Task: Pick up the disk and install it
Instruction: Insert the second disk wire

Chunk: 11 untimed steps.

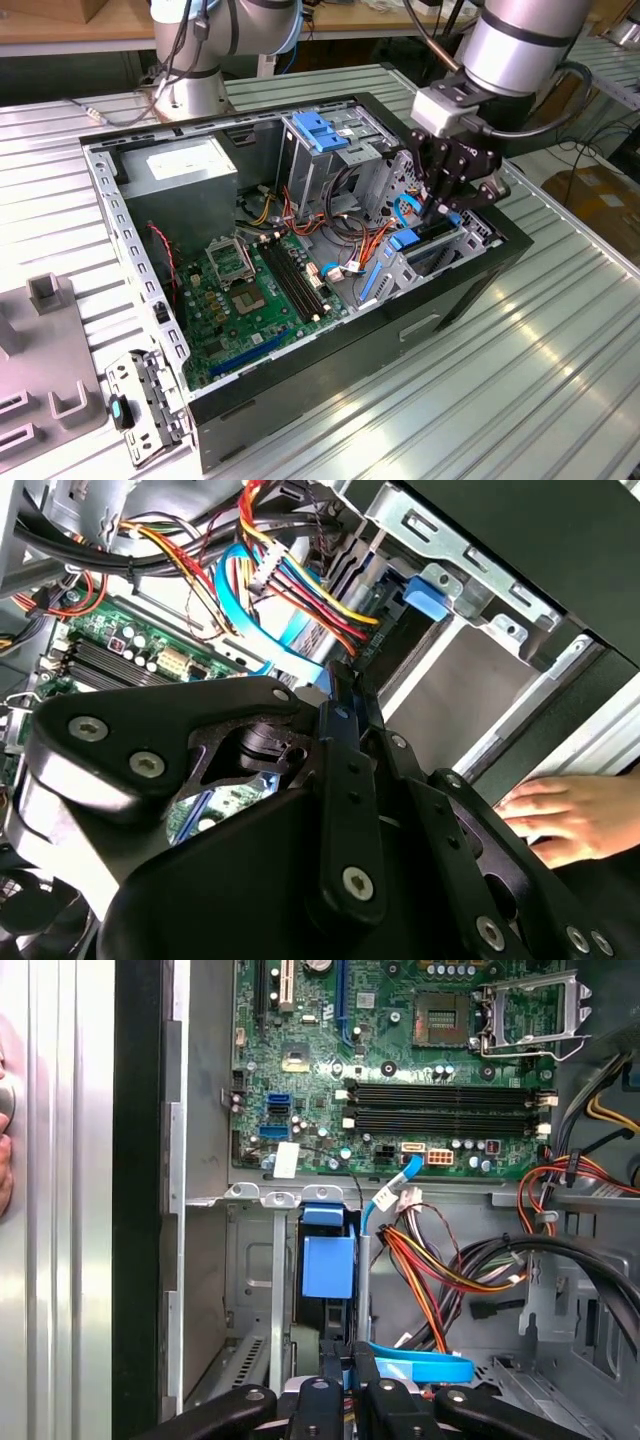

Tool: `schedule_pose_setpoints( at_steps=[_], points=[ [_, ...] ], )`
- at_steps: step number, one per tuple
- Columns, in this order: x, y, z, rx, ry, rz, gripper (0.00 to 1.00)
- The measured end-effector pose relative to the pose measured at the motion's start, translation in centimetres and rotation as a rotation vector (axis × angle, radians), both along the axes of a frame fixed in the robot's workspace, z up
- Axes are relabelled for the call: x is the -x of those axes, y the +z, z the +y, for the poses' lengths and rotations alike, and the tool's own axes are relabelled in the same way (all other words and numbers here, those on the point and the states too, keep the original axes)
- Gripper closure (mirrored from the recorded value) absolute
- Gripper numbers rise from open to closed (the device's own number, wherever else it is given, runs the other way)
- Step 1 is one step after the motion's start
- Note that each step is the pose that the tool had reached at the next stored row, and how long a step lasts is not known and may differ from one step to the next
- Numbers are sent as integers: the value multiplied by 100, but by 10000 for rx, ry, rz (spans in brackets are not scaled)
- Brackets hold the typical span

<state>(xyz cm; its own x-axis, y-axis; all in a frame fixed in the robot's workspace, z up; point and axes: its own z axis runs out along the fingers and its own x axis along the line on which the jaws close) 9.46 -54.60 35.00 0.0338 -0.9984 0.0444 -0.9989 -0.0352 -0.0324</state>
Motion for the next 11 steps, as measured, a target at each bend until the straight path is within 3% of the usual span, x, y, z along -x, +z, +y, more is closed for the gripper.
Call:
schedule_pose_setpoints(
  at_steps=[2, 3, 4, 5, 6, 11],
  points=[
    [0, -2, -27, -139, -3, 0, 84],
    [0, -3, -39, -233, -5, 0, 84],
    [0, -5, -57, -381, -9, 0, 84],
    [0, -8, -71, -465, -13, 0, 84],
    [0, -10, -79, -494, -14, 0, 84],
    [-4, -13, -82, -496, -14, 0, 84]
  ],
)
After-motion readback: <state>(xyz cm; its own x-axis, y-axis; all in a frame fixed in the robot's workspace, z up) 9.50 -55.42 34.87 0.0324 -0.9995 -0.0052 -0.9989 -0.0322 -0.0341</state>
